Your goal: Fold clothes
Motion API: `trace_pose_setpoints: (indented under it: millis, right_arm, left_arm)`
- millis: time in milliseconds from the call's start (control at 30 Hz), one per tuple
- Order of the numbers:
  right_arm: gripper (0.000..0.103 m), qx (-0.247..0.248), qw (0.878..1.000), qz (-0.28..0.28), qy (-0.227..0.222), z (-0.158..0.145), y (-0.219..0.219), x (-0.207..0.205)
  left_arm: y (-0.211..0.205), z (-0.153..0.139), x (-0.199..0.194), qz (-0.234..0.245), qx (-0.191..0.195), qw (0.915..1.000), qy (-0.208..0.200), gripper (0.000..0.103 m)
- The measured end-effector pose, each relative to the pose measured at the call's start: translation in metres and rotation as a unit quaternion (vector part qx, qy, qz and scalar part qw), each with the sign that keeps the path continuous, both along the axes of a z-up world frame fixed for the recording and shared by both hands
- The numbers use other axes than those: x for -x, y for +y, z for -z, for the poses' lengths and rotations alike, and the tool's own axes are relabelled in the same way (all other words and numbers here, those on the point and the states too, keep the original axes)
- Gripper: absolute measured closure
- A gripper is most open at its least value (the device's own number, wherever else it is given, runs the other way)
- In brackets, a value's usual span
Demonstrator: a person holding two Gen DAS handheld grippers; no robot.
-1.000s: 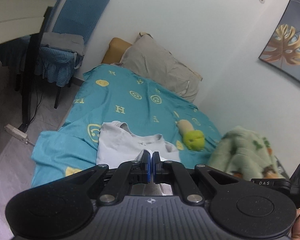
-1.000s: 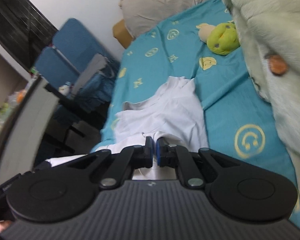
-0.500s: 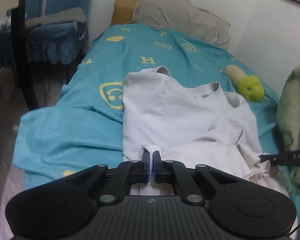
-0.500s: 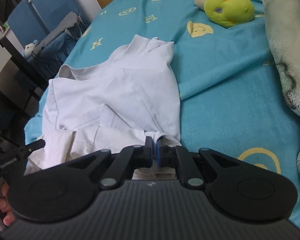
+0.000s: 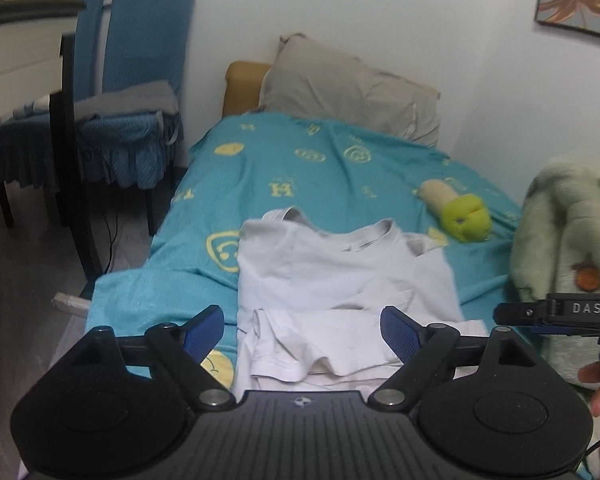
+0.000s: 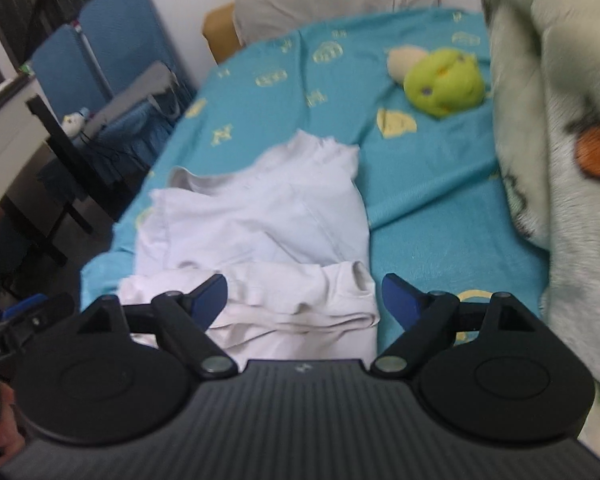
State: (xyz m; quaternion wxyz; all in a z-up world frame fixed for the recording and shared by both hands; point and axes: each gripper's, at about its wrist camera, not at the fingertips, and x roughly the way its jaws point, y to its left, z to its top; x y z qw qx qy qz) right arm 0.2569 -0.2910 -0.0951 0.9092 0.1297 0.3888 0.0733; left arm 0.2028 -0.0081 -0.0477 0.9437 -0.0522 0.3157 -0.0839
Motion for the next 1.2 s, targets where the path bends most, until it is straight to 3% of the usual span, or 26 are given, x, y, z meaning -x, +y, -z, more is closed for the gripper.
trace_pose_setpoints:
  millis: [200,400,533,600,700,967,1067,1200]
  right_arm:
    - [0.017,0.016,0.998,-0.006,-0.063,-0.036,0.018,0.060]
    - [0.017,0.021,0.994,-0.002,-0.107,-0.039,0.030,0.122]
    - [0.017,0.037,0.992,-0.003,-0.117,-0.029,0.037,0.150]
    - [0.017,0.051,0.992,-0.002,-0.116,-0.026,0.040,0.148]
    - [0.017,0.069,0.991,0.003,-0.114,-0.023,0.044,0.143]
    - [0.017,0.046,0.993,0.040,-0.100,-0.029,0.046,0.147]
    - [0.017,0.046,0.993,0.052,-0.092,-0.043,0.052,0.153]
    - [0.017,0.058,0.990,0.062,-0.114,-0.067,0.063,0.167]
  left_arm:
    - [0.003,-0.030,0.061,0.003,0.005,0.9992,-0.040,0.003]
    - [0.024,-0.029,0.122,-0.004,0.060,0.9960,-0.066,0.002]
    - [0.020,-0.021,0.144,-0.018,0.010,0.9961,-0.086,0.001]
    - [0.017,-0.014,0.146,-0.020,-0.002,0.9963,-0.083,0.001]
    - [0.017,-0.002,0.140,-0.022,0.003,0.9986,-0.049,0.001]
    - [0.019,-0.018,0.129,-0.064,0.074,0.9950,0.018,0.002]
    - [0.009,-0.039,0.129,-0.075,0.088,0.9930,0.022,0.002]
    - [0.002,-0.059,0.132,-0.077,0.086,0.9933,-0.004,0.002]
